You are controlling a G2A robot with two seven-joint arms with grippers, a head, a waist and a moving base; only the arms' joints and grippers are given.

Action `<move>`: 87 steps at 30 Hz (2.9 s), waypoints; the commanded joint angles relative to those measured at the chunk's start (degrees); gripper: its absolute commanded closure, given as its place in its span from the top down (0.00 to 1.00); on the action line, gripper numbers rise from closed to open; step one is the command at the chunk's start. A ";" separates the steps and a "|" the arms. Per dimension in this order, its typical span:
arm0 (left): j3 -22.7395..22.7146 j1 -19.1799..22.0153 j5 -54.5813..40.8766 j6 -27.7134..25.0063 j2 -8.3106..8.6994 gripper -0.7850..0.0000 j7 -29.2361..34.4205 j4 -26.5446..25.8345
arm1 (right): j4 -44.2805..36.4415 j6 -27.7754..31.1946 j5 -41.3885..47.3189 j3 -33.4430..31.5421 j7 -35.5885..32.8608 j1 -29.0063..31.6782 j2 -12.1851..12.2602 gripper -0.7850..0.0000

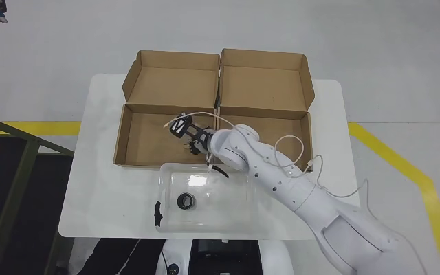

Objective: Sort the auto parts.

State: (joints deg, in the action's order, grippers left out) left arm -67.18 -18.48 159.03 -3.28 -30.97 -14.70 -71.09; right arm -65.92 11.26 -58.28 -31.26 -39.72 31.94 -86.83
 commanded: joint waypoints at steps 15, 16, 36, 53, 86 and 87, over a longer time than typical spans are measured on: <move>0.00 0.00 0.00 0.00 0.00 1.00 0.00 0.00 | -23.73 4.18 -4.83 -8.61 -0.42 9.92 3.54 0.76; 0.00 0.00 0.00 0.00 0.00 1.00 0.00 0.00 | -25.38 4.83 -5.13 -9.11 -0.55 10.92 3.83 0.78; 0.00 0.00 0.00 0.00 0.00 1.00 0.00 0.00 | -44.32 21.97 -14.42 -12.34 -1.39 28.03 8.61 0.94; 0.00 0.00 0.00 0.00 0.00 1.00 0.00 0.00 | -40.54 25.80 -20.06 -11.43 -2.76 31.08 9.93 0.93; 0.00 0.00 0.00 0.00 0.00 1.00 0.00 0.00 | -28.75 24.47 -14.11 -6.59 -4.44 25.86 7.94 0.04; 0.00 0.00 0.00 0.00 0.00 1.00 0.00 0.00 | -29.24 24.52 -13.86 -6.80 -4.67 25.94 8.00 0.00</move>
State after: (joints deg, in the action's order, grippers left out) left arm -67.18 -18.48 159.03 -3.28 -30.97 -14.70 -71.09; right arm -94.71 35.72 -72.39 -37.86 -44.17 57.81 -78.89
